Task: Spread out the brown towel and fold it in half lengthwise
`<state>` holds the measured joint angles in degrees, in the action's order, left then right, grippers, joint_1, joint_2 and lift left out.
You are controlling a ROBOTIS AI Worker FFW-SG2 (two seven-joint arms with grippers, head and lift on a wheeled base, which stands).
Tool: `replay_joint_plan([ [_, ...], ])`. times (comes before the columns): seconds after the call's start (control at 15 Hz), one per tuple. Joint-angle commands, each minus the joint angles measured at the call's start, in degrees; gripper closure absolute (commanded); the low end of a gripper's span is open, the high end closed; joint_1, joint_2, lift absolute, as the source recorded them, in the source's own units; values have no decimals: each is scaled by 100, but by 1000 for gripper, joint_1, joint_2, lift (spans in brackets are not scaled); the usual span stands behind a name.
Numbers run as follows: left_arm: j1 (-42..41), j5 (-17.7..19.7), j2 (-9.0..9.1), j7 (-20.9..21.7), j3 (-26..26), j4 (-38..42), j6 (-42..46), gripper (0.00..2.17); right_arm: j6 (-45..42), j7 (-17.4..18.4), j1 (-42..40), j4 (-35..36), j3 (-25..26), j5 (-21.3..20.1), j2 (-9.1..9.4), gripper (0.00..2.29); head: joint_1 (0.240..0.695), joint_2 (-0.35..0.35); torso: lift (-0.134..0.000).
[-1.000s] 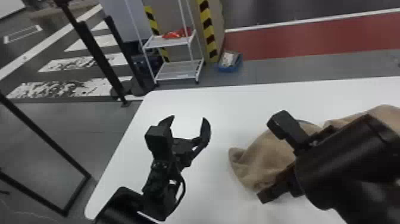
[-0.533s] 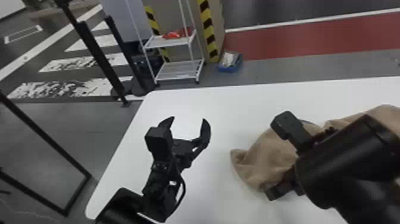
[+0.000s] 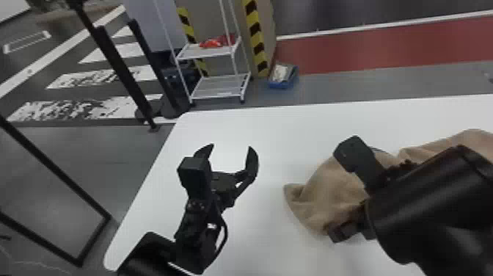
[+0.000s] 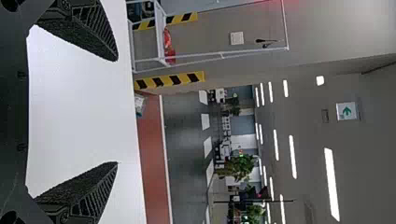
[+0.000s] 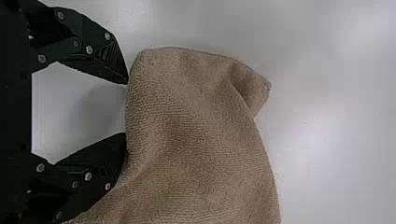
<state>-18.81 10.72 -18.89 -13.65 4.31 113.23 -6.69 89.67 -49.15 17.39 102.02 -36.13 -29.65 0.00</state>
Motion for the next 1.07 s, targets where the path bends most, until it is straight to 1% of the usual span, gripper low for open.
replay_joint_plan([
  [0.0, 0, 0, 0, 3, 0, -11, 5, 83, -146, 143, -8, 2, 63, 179, 5, 508, 695, 332, -125],
  [0.13, 0, 0, 0, 3, 0, -29, 23, 83, -322, 275, -60, 20, 80, 267, 5, 508, 695, 331, -125],
  [0.27, 0, 9, 0, 3, 0, -29, 23, 83, -568, 336, -139, 160, 186, 539, 5, 508, 695, 334, -125],
  [0.4, 0, 9, 0, 3, 0, -29, 23, 83, -674, 389, -148, 266, 212, 680, 5, 505, 695, 344, -125],
  [0.73, -17, 0, 17, 3, 9, -29, 23, 83, -920, 512, -96, 186, 212, 715, 5, 508, 695, 350, -125],
  [0.87, -26, 0, 17, 3, 18, -20, 23, 83, -1289, 565, -78, 55, 194, 724, 5, 508, 695, 350, -125],
  [0.93, -26, 0, 17, 3, 18, -20, 23, 83, -1500, 600, -78, -16, 203, 820, 5, 549, 695, 350, -125],
  [1.0, -35, 0, 17, 3, 26, -29, 23, 83, -1711, 600, -69, -121, 238, 899, 5, 684, 695, 350, -125],
])
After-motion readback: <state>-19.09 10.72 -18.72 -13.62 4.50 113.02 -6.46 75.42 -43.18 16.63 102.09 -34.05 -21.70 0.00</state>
